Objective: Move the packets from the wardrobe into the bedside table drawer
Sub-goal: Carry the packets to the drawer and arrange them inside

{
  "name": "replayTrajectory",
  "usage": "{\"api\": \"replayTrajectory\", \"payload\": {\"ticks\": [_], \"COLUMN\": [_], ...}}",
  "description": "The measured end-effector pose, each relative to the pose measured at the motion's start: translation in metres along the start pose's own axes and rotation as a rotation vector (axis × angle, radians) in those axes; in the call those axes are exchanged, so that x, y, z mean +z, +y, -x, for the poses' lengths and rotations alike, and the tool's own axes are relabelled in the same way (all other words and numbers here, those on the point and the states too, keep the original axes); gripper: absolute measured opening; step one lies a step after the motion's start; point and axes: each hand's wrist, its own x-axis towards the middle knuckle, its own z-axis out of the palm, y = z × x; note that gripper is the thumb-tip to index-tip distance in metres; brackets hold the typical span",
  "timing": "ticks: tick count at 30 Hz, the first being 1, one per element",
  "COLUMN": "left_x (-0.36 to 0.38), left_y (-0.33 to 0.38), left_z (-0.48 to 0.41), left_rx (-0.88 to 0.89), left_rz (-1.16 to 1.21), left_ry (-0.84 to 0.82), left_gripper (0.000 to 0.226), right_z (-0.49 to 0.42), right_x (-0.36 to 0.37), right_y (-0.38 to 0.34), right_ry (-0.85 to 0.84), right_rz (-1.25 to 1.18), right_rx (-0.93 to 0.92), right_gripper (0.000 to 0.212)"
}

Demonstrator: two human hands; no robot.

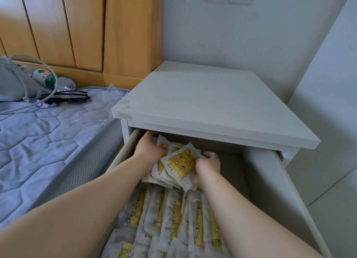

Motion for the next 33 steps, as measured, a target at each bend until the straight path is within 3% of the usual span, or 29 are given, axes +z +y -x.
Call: {"api": "replayTrajectory", "payload": {"ticks": [3, 8, 14, 17, 23, 28, 30, 33], "left_x": [0.006, 0.018, 0.026, 0.029, 0.026, 0.035, 0.04, 0.041], "left_y": [0.001, -0.008, -0.028, -0.039, -0.048, -0.051, -0.056, -0.061], "left_z": [-0.021, -0.053, -0.066, -0.068, -0.055, -0.034, -0.032, -0.036], "left_rx": [-0.001, 0.003, 0.091, 0.101, 0.212, 0.315, 0.251, 0.112], "left_rz": [-0.139, -0.408, -0.765, -0.839, -0.928, -1.327, -1.283, -1.075], "left_ry": [-0.002, 0.011, -0.13, -0.134, -0.124, -0.17, -0.242, -0.412], "left_gripper": [0.03, 0.031, 0.054, 0.052, 0.061, 0.054, 0.055, 0.056], "right_z": [-0.007, -0.028, -0.047, -0.047, -0.045, -0.047, -0.047, -0.047], "right_x": [0.008, 0.019, 0.013, 0.007, 0.0, -0.002, -0.007, -0.009], "right_y": [0.0, 0.006, 0.026, 0.03, 0.031, 0.034, 0.033, 0.034], "right_ry": [-0.037, -0.162, -0.161, -0.233, -0.39, -0.329, -0.268, -0.262], "right_rz": [-0.135, -0.261, -0.027, 0.155, 0.492, 0.842, 0.943, 0.813], "right_rx": [0.074, 0.095, 0.002, -0.061, -0.148, -0.269, -0.297, -0.265], "right_gripper": [0.037, 0.038, 0.068, 0.078, 0.075, 0.079, 0.079, 0.077]}}
